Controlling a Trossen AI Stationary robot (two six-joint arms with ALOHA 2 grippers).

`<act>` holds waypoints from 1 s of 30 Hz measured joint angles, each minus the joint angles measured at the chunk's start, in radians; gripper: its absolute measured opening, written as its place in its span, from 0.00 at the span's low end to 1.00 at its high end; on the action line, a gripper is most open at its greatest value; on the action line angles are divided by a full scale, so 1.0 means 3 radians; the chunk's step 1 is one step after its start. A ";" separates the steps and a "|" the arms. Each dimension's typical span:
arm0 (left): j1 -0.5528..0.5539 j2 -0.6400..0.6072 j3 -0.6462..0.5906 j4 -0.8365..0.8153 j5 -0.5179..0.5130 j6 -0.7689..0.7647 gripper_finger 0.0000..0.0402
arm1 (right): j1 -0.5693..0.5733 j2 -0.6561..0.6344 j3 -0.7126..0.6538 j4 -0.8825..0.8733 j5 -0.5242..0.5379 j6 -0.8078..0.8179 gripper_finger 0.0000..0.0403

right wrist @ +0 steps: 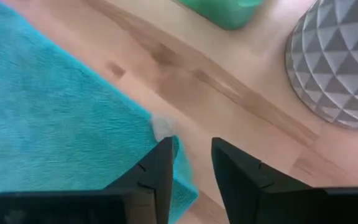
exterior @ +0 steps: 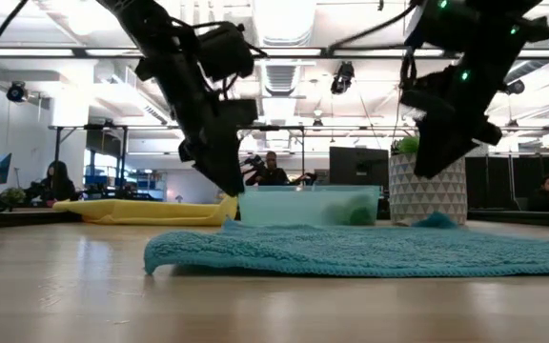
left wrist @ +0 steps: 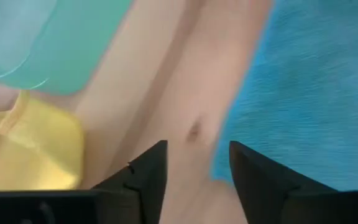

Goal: Fold microfiber towels
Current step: Fold the blue microfiber cloth

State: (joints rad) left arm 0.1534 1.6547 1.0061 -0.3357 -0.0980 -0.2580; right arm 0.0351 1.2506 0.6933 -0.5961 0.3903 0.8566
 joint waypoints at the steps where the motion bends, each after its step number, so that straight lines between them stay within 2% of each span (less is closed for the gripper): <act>1: 0.0022 -0.0041 0.0000 0.0013 0.0178 -0.0015 0.41 | 0.0005 -0.0061 0.0000 0.0004 -0.0006 -0.0024 0.28; 5: 0.0023 -0.0164 0.0003 0.0027 0.0943 -0.0083 0.42 | 0.0114 -0.0299 -0.0015 0.0052 -0.0296 -0.0320 0.29; 9: -0.0216 -0.0228 0.0003 0.0050 0.1630 -0.0069 0.42 | 0.0364 -0.0494 -0.0132 0.0406 -0.0868 -0.0558 0.28; 12: -0.0532 -0.0249 0.0003 0.0040 0.1834 0.0020 0.40 | 0.0694 -0.0570 -0.0264 0.0769 -0.1202 -0.0590 0.26; 16: -0.1060 -0.0270 0.0003 0.0050 0.1857 0.0014 0.33 | 0.1237 -0.0530 -0.0359 0.1100 -0.1239 -0.0399 0.22; 18: -0.1320 -0.0255 0.0003 0.0047 0.1776 0.0002 0.29 | 0.1508 -0.0428 -0.0365 0.1245 -0.1205 -0.0257 0.22; 20: -0.1566 -0.0241 0.0003 0.0086 0.1538 -0.0083 0.26 | 0.1759 -0.0299 -0.0365 0.1381 -0.1080 -0.0076 0.21; 23: -0.1753 -0.0229 -0.0003 0.0278 0.1218 -0.0104 0.22 | 0.2063 -0.0056 -0.0339 0.1575 -0.0805 0.0134 0.21; 26: -0.1928 -0.0237 -0.0001 0.0331 0.0635 0.0129 0.21 | 0.2254 0.0207 -0.0270 0.1625 -0.0649 0.0250 0.21; 30: -0.2126 -0.0177 0.0000 0.0311 0.0023 0.0373 0.21 | 0.2386 0.0536 -0.0191 0.1612 -0.0624 0.0295 0.21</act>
State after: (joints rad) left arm -0.4843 1.6016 1.0061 -0.2423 -0.0911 -0.1461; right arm 0.7510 1.4113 0.6360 -0.1124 0.2031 0.9450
